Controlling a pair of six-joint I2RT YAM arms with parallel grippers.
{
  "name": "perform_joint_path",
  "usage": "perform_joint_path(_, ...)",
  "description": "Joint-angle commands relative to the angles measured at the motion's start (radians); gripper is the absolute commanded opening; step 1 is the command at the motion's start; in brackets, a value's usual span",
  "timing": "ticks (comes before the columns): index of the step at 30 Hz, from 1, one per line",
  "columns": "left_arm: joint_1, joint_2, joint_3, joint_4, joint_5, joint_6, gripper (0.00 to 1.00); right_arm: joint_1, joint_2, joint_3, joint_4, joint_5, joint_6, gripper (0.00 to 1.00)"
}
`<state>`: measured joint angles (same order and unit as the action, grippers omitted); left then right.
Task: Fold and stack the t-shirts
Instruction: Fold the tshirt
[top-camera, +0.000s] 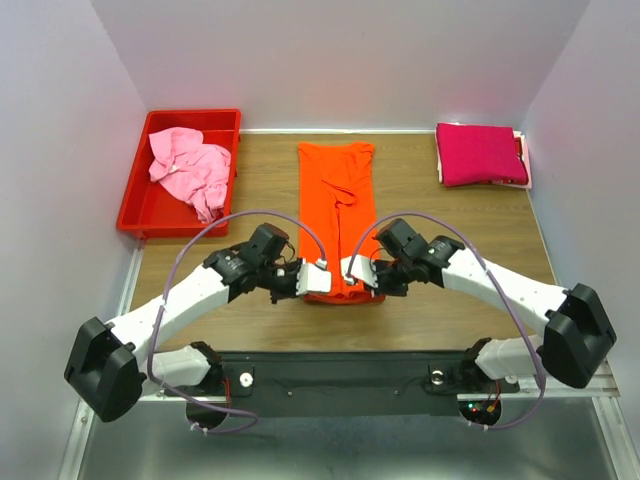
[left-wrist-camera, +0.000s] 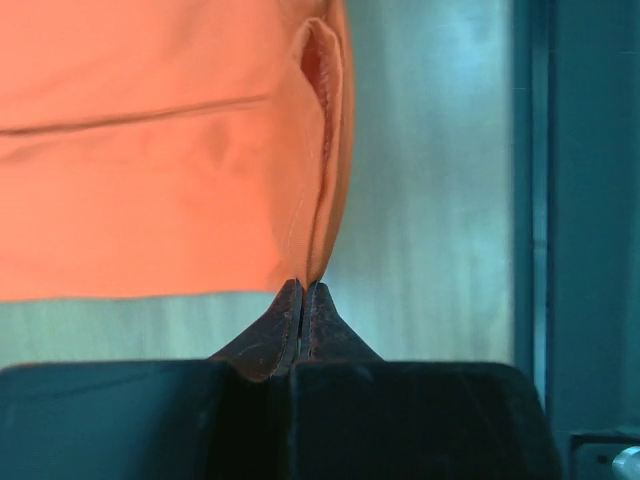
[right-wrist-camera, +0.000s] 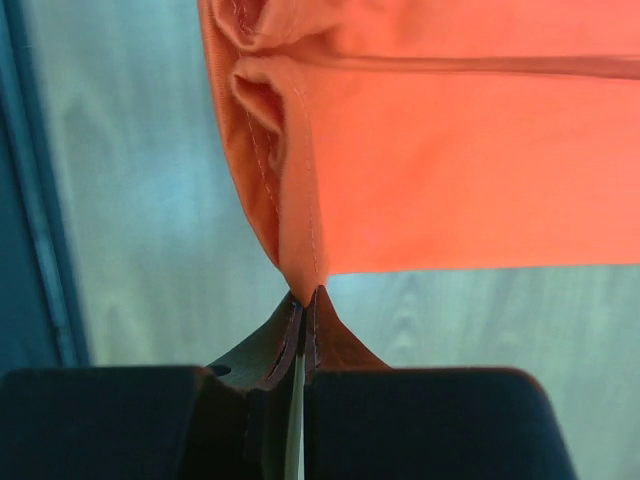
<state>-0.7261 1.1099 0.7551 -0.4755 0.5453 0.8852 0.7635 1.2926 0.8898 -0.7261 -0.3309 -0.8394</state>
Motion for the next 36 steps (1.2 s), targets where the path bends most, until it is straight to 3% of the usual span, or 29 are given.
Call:
perform_joint_path(1,0.071,0.051,0.087,0.060,0.007,0.083,0.00,-0.056,0.059,0.077,0.042,0.033,-0.090,0.00)
perform_joint_path(8,0.172,0.137,0.092,0.237,-0.028,0.222,0.00,-0.200,0.203,0.165,0.096,0.003,-0.220,0.01)
perform_joint_path(13,0.223,0.255,0.150,0.330,-0.035,0.333,0.00,-0.276,0.348,0.328,0.108,-0.029,-0.306,0.01)
perform_joint_path(25,0.363,0.625,0.495,0.304,0.053,0.458,0.00,-0.365,0.666,0.642,0.106,-0.048,-0.388,0.01)
perform_joint_path(36,0.401,0.794,0.586,0.363,0.048,0.459,0.00,-0.385,0.823,0.805,0.108,-0.013,-0.386,0.05)
